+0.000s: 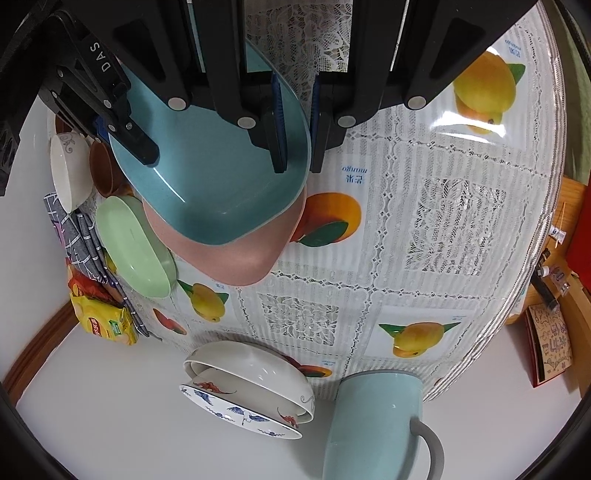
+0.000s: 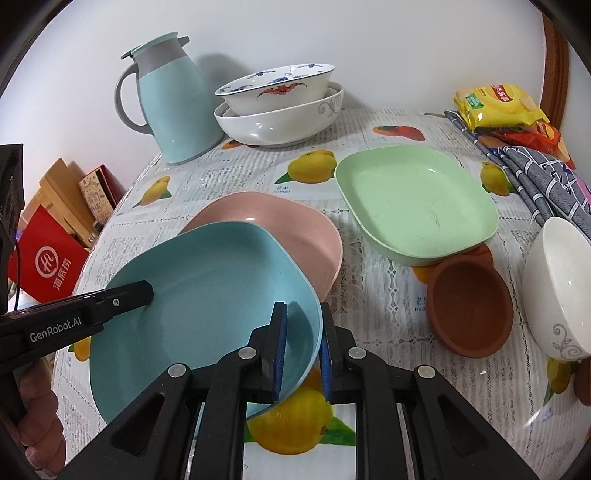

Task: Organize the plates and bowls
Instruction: 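Carry the blue plate with both grippers and lower it onto the pink plate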

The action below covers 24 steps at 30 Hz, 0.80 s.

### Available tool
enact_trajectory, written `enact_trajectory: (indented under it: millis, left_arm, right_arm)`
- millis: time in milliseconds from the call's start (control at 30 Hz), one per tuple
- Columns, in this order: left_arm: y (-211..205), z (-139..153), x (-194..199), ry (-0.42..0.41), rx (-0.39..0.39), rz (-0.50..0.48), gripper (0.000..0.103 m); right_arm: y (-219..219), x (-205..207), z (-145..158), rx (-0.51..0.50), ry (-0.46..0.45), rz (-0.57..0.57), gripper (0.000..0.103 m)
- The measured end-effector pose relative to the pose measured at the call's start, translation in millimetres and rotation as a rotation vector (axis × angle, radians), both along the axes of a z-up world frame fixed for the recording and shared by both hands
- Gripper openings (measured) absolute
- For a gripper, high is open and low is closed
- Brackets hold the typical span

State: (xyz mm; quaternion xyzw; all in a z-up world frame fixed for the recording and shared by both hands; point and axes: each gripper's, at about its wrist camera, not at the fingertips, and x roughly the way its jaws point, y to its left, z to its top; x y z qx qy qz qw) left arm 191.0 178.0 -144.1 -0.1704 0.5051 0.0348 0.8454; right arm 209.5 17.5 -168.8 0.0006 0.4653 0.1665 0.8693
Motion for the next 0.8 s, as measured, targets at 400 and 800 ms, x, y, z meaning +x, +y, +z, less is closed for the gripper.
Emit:
enact_trajectory:
  millis: [400, 800]
  left_arm:
    - [0.2, -2.3, 9.9, 0.008, 0.008, 0.005, 0.013]
    - [1.1, -4.4, 22.3, 0.0, 0.028, 0.021, 0.016]
  right_arm:
    - [3.1, 15.3, 0.7, -0.021, -0.022, 0.013, 0.015]
    - [10.5, 33.2, -1.7, -0.055, -0.037, 0.04, 0.018]
